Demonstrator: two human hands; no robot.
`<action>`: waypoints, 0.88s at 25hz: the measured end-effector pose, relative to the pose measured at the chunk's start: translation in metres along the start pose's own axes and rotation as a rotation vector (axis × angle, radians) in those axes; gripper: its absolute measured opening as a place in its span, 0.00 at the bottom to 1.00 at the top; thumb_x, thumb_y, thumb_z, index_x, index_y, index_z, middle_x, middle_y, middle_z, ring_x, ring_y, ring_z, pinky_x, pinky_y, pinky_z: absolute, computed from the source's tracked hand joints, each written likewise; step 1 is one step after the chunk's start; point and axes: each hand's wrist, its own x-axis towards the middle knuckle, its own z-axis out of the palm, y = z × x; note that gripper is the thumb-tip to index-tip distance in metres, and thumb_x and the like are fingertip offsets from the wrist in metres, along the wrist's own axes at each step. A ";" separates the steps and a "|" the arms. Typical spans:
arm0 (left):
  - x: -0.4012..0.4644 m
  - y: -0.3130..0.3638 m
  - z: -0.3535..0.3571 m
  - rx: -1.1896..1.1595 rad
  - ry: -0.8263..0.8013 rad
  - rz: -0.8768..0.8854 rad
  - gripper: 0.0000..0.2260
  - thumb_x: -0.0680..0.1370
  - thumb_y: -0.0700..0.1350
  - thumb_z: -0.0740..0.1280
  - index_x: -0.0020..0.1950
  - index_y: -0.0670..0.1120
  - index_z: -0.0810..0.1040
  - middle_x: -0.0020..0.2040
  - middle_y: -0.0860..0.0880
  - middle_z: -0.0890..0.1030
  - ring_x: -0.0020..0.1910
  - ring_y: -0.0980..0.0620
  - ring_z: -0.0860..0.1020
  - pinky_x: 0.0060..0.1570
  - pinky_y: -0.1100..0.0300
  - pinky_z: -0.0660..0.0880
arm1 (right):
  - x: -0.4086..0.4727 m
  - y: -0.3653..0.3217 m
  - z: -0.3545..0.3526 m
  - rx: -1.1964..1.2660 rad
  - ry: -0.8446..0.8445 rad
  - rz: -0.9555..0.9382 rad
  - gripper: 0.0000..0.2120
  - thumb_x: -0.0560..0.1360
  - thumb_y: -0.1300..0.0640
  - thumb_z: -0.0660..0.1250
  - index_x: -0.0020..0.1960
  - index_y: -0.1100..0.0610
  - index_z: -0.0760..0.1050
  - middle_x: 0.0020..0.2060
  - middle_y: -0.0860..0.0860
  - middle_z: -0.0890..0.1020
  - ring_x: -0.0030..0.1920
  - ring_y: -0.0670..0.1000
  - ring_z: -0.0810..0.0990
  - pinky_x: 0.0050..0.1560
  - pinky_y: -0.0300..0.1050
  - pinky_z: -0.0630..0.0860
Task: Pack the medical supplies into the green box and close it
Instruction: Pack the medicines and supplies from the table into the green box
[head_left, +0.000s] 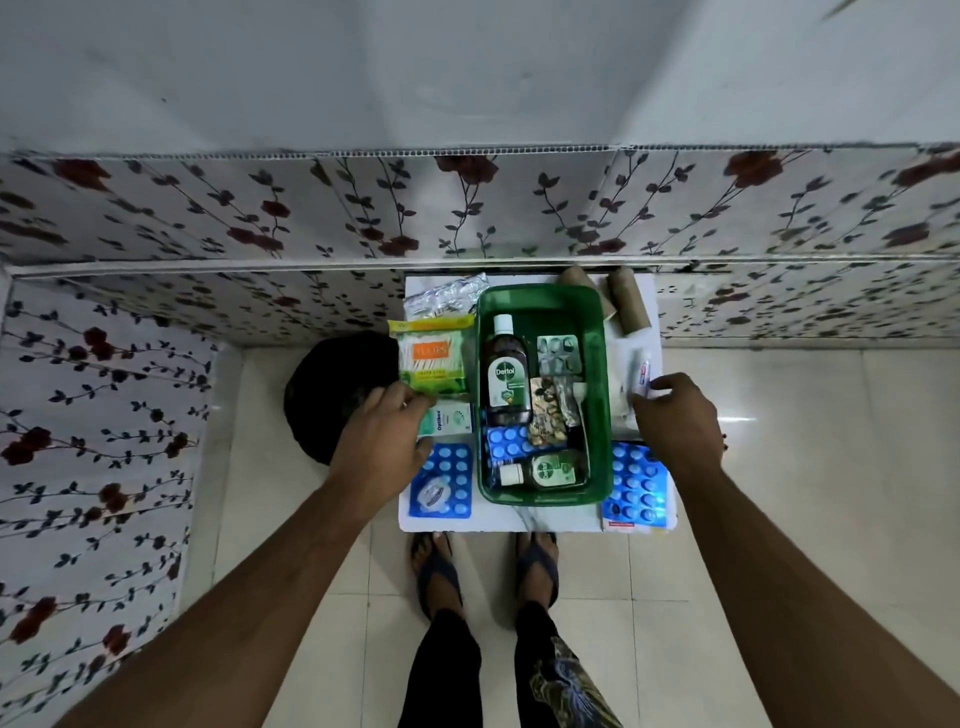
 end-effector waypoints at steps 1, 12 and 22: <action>0.000 -0.001 0.000 0.007 -0.007 0.005 0.22 0.70 0.47 0.73 0.63 0.45 0.78 0.55 0.43 0.77 0.53 0.41 0.74 0.49 0.49 0.76 | 0.000 0.001 0.002 0.011 0.009 0.001 0.17 0.69 0.44 0.67 0.55 0.48 0.75 0.50 0.52 0.85 0.48 0.58 0.83 0.47 0.57 0.82; -0.029 0.053 -0.090 -0.367 0.109 -0.289 0.13 0.68 0.51 0.73 0.48 0.49 0.75 0.43 0.53 0.79 0.39 0.54 0.77 0.35 0.58 0.73 | -0.028 -0.005 -0.024 0.243 0.041 0.010 0.13 0.73 0.54 0.69 0.56 0.56 0.79 0.41 0.50 0.82 0.44 0.56 0.81 0.49 0.48 0.76; 0.090 0.159 -0.039 -0.554 -0.026 -0.416 0.12 0.72 0.54 0.73 0.43 0.47 0.76 0.39 0.50 0.81 0.35 0.51 0.79 0.26 0.62 0.65 | -0.037 -0.014 -0.052 0.566 0.070 0.013 0.06 0.73 0.56 0.72 0.50 0.51 0.79 0.40 0.46 0.84 0.41 0.48 0.83 0.35 0.38 0.73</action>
